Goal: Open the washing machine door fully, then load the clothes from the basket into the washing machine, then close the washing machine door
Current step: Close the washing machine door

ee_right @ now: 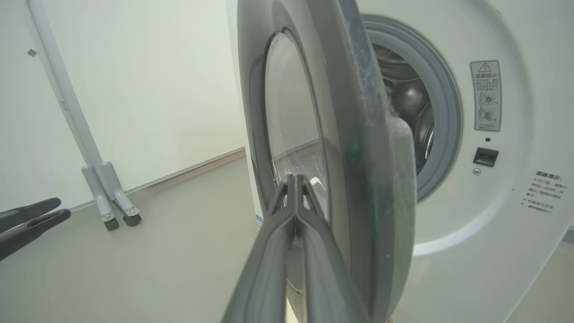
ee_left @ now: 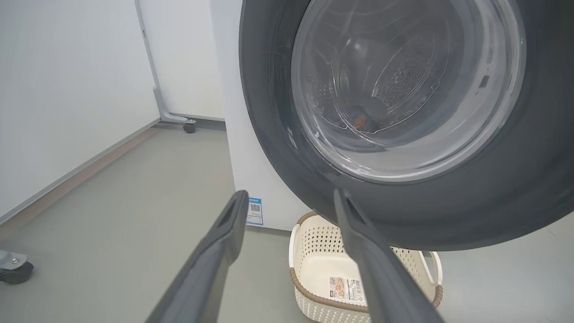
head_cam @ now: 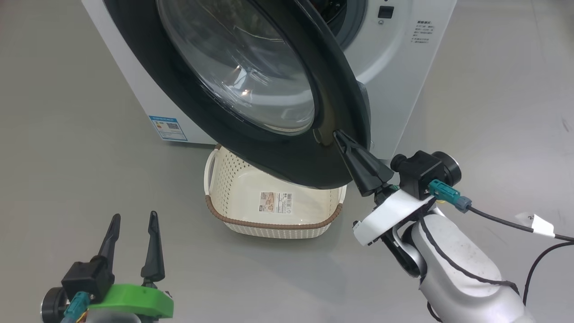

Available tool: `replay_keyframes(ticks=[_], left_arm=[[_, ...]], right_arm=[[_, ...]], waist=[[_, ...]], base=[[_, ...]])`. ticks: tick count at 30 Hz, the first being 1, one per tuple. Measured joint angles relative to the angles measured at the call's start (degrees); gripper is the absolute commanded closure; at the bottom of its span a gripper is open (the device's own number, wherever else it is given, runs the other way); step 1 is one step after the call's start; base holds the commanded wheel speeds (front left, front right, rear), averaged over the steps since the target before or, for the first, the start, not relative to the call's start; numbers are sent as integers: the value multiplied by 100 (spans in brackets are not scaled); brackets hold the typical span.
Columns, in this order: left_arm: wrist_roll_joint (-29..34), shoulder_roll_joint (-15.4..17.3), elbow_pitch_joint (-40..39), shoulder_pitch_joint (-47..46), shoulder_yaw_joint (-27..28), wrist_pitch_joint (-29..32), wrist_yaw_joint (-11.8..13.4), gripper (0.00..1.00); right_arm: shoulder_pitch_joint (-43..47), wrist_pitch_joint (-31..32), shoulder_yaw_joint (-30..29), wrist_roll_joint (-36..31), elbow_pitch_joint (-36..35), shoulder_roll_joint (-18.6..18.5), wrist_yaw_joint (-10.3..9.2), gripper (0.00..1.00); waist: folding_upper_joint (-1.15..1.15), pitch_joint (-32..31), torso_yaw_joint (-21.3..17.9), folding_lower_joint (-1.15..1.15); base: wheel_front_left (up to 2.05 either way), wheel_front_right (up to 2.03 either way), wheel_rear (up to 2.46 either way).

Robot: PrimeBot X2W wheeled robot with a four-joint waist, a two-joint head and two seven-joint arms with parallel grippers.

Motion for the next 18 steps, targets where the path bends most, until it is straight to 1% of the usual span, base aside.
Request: replay_keyframes(ticks=[9, 16, 18], left_arm=[[-12, -20, -4, -107, 36, 0, -54, 0], [-13, -24, 1, -108, 57, 0, -98, 0], [-13, -27, 0, -112, 45, 0, -101, 0]], right_arm=[[-285, -1, -148, -1, 196, -24, 0, 100], [-459, -1, -258, -1, 256, -27, 2, 100], [-524, -1, -313, -2, 278, -35, 30, 100]], waist=[[0, 235, 179, 0], [0, 317, 213, 0], [0, 366, 217, 0]], base=[[0, 0, 0], [0, 0, 0], [0, 0, 0]])
